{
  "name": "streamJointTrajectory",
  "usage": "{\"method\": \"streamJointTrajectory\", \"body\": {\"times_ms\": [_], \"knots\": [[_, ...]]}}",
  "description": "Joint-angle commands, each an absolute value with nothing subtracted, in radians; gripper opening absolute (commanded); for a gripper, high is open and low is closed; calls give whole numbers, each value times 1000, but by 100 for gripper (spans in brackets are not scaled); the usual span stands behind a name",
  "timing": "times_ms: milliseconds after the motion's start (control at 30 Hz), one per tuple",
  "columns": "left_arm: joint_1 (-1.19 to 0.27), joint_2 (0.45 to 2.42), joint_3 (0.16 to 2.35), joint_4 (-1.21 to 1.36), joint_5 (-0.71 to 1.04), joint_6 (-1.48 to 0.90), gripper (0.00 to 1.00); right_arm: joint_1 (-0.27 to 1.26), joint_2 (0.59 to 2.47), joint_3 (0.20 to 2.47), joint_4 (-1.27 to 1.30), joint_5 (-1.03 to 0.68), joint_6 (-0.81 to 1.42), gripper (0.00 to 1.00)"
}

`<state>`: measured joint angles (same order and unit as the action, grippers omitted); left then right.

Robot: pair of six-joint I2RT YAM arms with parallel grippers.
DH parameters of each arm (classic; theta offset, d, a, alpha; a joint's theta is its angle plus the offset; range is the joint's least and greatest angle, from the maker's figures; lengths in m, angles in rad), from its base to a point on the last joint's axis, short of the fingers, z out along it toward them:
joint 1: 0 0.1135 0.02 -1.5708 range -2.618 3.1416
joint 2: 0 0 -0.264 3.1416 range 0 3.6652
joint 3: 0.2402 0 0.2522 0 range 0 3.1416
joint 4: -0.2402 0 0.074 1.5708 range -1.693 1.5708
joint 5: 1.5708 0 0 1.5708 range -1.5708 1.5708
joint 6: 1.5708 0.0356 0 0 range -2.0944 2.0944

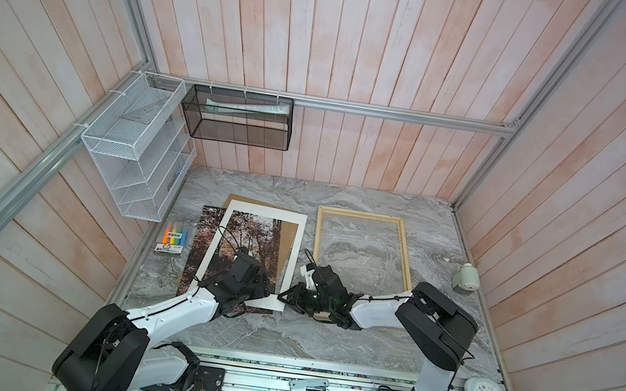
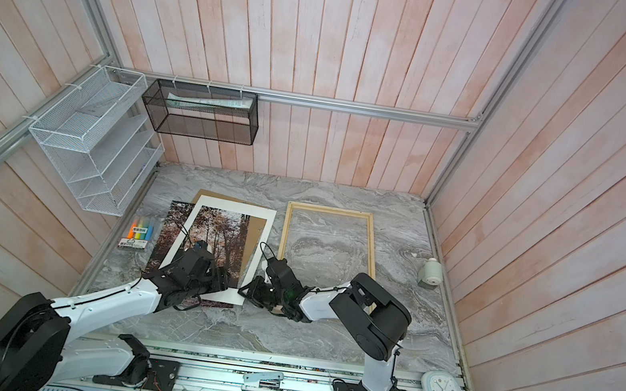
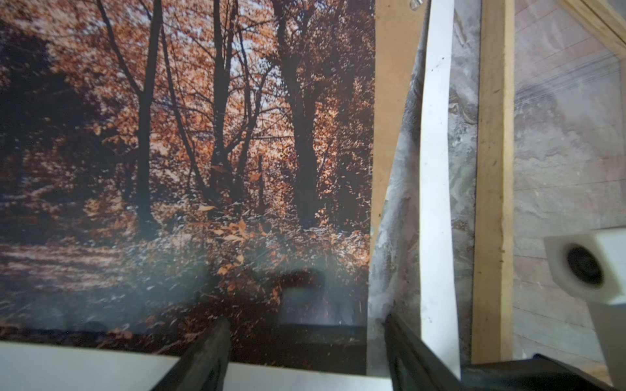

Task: Put the photo into the frame
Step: 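Pinch the white mat with the right gripper and lift it toward the wood frame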

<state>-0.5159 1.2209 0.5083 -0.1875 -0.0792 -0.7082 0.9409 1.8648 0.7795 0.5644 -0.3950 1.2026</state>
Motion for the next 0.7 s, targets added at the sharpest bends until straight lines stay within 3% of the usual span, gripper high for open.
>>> {"method": "streamJointTrajectory", "body": {"times_ms": [0, 667], "knots": [[-492, 1224, 564, -224, -105, -658, 73, 935, 1870, 817, 506, -402, 1136, 11], [-349, 1175, 701, -341, -176, -552, 75, 861, 1681, 918, 144, -383, 798, 5]]}}
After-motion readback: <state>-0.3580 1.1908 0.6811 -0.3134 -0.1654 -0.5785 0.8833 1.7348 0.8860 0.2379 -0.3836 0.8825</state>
